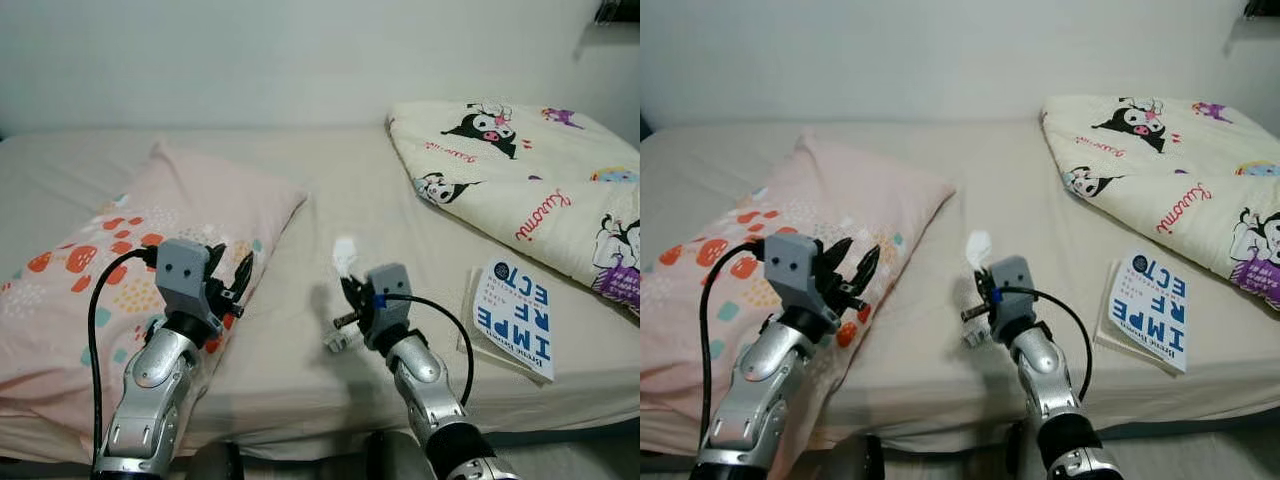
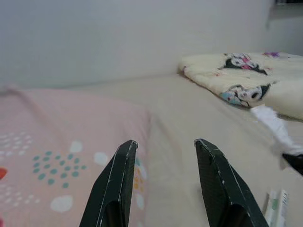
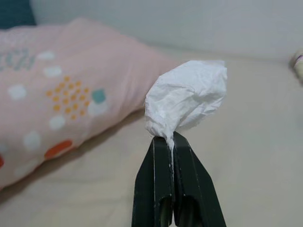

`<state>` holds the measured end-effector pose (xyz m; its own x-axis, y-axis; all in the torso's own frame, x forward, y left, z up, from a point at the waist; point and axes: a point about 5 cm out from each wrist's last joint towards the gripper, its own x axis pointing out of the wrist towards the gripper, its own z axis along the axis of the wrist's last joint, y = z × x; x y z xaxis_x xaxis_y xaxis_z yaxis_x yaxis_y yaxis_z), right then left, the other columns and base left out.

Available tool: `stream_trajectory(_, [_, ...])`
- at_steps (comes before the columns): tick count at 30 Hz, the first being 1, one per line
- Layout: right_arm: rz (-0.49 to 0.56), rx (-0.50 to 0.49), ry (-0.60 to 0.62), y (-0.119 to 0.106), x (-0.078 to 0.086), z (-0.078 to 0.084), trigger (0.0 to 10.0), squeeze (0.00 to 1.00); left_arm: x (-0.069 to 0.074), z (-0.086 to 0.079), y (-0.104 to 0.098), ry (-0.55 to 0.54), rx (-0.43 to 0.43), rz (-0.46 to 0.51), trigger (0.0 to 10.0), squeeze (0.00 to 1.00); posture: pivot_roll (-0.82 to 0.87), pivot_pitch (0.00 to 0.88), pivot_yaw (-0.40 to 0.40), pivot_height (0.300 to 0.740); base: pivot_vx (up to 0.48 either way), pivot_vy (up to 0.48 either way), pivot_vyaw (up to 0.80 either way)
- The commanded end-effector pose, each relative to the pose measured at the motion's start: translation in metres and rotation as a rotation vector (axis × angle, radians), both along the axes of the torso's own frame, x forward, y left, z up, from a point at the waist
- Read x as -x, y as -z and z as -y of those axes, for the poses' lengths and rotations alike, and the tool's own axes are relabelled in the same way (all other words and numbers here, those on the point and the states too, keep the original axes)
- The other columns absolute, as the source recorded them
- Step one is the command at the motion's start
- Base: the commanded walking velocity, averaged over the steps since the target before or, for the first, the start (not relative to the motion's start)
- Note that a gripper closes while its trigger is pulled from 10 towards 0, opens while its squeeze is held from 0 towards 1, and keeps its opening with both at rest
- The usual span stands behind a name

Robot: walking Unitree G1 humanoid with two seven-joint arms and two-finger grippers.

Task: Clean up the room

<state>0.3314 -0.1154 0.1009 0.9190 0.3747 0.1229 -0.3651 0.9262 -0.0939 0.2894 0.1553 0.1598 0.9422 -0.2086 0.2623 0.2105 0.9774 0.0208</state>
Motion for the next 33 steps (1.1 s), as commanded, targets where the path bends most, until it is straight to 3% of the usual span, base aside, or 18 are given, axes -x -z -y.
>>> stream_trajectory(1, [-0.006,-0.023,0.027,0.0,0.0,0.004,0.0,0.0,-0.002,-0.002,0.002,-0.019,0.025,-0.004,10.0,0.0,0.05,0.024,-0.046,0.593,0.0,0.0,0.0])
stream_trajectory(5, [-0.126,0.0,0.03,0.011,-0.007,0.009,0.0,0.0,-0.004,0.0,0.004,0.002,0.003,-0.009,10.0,0.0,0.05,0.037,-0.039,0.593,0.0,0.0,0.0])
stream_trajectory(6, [-0.211,0.016,0.033,0.021,-0.009,0.011,10.0,0.0,-0.004,0.001,0.005,0.019,-0.008,-0.014,10.0,0.0,0.06,0.055,-0.036,0.593,0.0,0.0,0.0])
stream_trajectory(8, [-0.355,0.034,0.049,0.036,-0.01,0.014,10.0,0.11,-0.003,0.003,0.005,0.05,-0.034,-0.019,10.0,0.0,0.07,0.078,-0.033,0.593,0.0,0.0,0.0])
stream_trajectory(10, [-0.399,0.048,0.069,0.041,-0.01,0.016,10.0,0.11,-0.003,0.004,0.005,0.064,-0.048,-0.023,10.0,0.0,0.07,0.078,-0.033,0.593,0.0,0.0,0.0])
stream_trajectory(11, [-0.446,0.047,0.099,0.045,-0.01,0.019,10.0,0.0,-0.002,0.005,0.005,0.084,-0.067,-0.024,10.0,0.0,0.09,0.099,-0.03,0.593,0.0,0.0,0.0])
stream_trajectory(12, [-0.483,0.039,0.14,0.048,-0.01,0.022,10.0,0.0,0.0,0.007,0.006,0.114,-0.094,-0.03,10.0,0.0,0.1,0.128,-0.024,0.593,0.0,0.0,0.0])
stream_trajectory(24, [-0.614,-0.002,0.226,0.062,-0.006,0.024,10.0,0.0,0.012,0.006,0.005,0.204,-0.191,-0.045,10.0,0.0,0.16,0.212,-0.001,0.593,0.0,0.0,0.0])
stream_trajectory(25, [-0.625,-0.008,0.229,0.064,-0.006,0.023,10.0,0.12,0.013,0.004,0.005,0.205,-0.196,-0.045,10.0,0.0,0.17,0.222,0.003,0.593,0.0,0.0,0.0])
stream_trajectory(26, [-0.625,-0.008,0.229,0.064,-0.006,0.023,10.0,0.12,0.013,0.004,0.005,0.205,-0.196,-0.045,10.0,0.0,0.17,0.222,0.003,0.593,0.0,0.0,0.0])
stream_trajectory(27, [-0.635,-0.012,0.233,0.065,-0.005,0.024,10.0,1.0,0.014,0.003,0.004,0.206,-0.199,-0.046,10.0,0.0,0.17,0.225,0.005,0.593,0.0,0.0,0.0])
stream_trajectory(33, [-0.658,0.002,0.247,0.067,-0.004,0.024,10.0,1.0,0.014,0.0,0.001,0.215,-0.222,-0.044,10.0,0.0,0.19,0.239,0.012,0.593,0.0,0.0,0.0])
